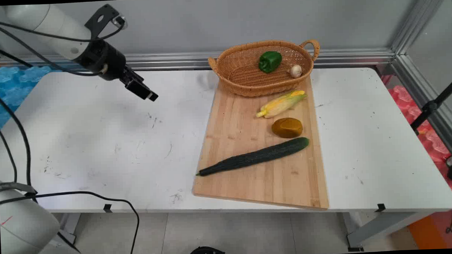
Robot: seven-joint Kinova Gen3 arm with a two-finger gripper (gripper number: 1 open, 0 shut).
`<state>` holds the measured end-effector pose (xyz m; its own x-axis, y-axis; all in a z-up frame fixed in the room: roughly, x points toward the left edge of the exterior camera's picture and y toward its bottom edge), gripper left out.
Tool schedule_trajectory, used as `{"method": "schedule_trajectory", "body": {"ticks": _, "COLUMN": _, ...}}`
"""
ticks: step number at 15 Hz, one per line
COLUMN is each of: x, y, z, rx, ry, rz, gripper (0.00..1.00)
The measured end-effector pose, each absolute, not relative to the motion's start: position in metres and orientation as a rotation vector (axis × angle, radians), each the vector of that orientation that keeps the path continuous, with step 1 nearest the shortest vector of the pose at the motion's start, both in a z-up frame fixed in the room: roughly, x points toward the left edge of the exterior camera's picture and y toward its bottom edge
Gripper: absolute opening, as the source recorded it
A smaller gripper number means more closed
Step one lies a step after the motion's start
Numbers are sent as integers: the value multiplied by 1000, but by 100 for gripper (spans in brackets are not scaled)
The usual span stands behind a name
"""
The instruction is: Pick up the cucumber from the cutting board
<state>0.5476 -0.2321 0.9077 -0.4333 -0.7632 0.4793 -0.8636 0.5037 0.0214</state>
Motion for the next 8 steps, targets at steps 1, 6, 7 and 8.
{"method": "schedule_trajectory", "body": {"ticks": 1, "x": 545, "y": -230, "z": 908, "rx": 1321, "ry": -2328, "rz": 307, "gripper": 100}}
{"method": "schedule_trajectory", "body": {"ticks": 6, "x": 520, "y": -221, "z": 907, "rx": 1174, "ry": -2379, "rz": 256, "gripper": 100}}
{"method": "schedule_trajectory", "body": {"ticks": 7, "x": 511, "y": -220, "z": 907, "rx": 1136, "ry": -2391, "rz": 243, "gripper": 100}}
{"method": "schedule_trajectory", "body": {"ticks": 8, "x": 499, "y": -220, "z": 905, "rx": 1094, "ry": -2403, "rz": 226, "gripper": 100}}
